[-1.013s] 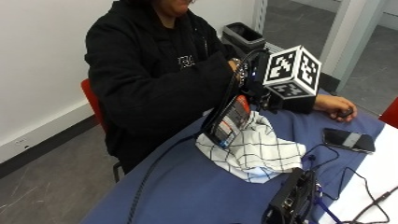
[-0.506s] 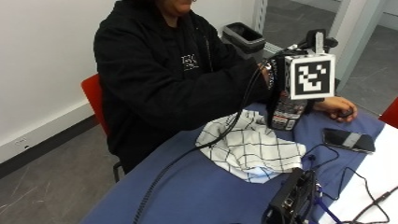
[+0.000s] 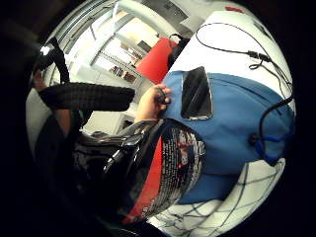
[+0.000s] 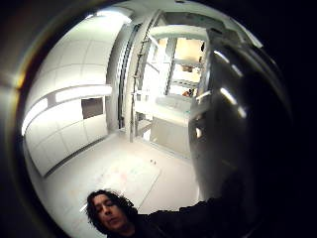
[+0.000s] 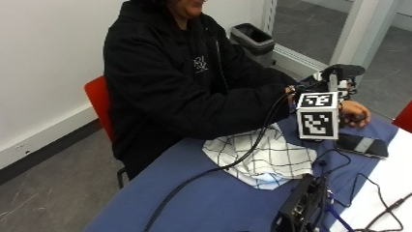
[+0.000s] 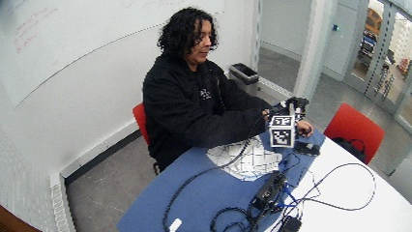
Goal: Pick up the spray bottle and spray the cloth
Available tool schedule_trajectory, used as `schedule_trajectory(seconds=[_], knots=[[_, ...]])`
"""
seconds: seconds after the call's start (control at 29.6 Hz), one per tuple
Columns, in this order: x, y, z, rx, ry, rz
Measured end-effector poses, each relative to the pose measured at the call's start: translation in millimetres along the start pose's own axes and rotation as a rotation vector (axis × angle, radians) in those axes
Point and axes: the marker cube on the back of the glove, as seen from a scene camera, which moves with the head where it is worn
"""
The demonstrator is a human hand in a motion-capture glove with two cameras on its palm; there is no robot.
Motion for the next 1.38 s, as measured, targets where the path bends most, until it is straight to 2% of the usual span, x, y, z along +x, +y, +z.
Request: schedule_trajectory(seconds=[0.37,0.78,0.95,1.11,1.25,1.38], knots=[[4,3,3,0.018,0.022,-0.035],[1,24,-15,-0.189,0.040,0.108],[-11,46,-45,-0.213,0.184,0.086],[-29,46,-85,-0.188,0.370,0.035],[-30,91,-124,-0.256,0.626,0.055],[-42,111,-158,-0.264,0.737,0.088]])
